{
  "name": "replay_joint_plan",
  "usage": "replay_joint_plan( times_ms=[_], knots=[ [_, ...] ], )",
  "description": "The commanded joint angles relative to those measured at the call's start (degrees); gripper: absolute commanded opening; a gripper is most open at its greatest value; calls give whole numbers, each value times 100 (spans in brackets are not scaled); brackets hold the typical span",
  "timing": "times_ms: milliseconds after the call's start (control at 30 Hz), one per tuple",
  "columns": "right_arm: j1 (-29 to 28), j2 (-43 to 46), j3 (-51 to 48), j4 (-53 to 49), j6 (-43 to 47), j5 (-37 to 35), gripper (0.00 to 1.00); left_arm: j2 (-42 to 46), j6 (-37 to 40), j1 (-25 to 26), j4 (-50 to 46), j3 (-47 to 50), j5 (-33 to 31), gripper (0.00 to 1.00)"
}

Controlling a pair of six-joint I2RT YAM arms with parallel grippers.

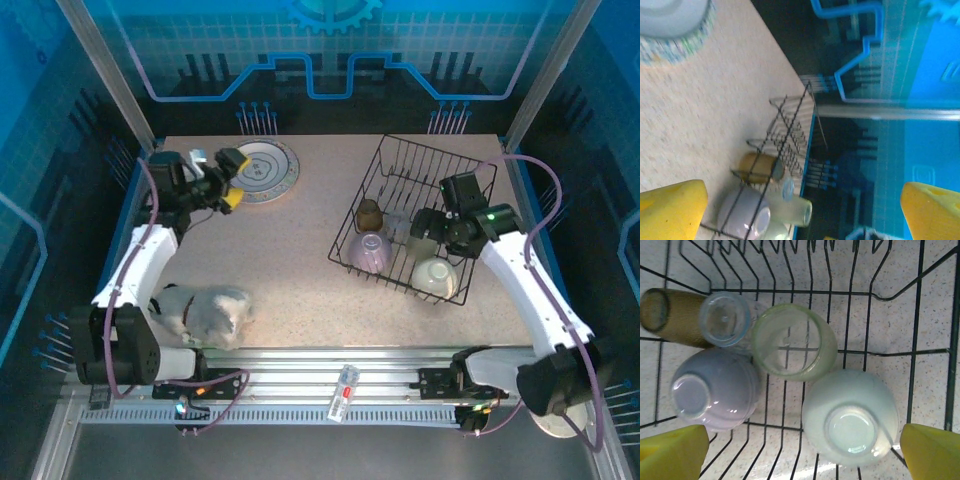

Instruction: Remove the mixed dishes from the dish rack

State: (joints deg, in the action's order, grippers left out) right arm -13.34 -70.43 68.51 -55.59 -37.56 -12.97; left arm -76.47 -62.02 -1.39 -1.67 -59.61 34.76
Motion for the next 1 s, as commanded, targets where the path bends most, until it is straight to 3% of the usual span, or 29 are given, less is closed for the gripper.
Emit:
replay_joint_plan(
  times_ms=[0, 100, 300, 667, 967],
  knots=[
    [189, -227, -115, 596, 370, 158, 97, 536, -207, 963, 42, -83, -87, 99],
    [300, -577, -129, 797, 458, 265, 96, 711, -38, 1839, -137, -181, -530, 99],
    [374, -1144, -71, 999, 646, 333, 91, 606, -418, 2515, 140, -96, -461, 99],
    [405, -1921, 213, 965, 1032, 37, 81, 521, -553, 2655, 48, -301, -468, 99],
    [408, -2097, 321, 1103, 1150, 286, 49, 578, -591, 2661, -91, -410, -412, 99]
  ],
)
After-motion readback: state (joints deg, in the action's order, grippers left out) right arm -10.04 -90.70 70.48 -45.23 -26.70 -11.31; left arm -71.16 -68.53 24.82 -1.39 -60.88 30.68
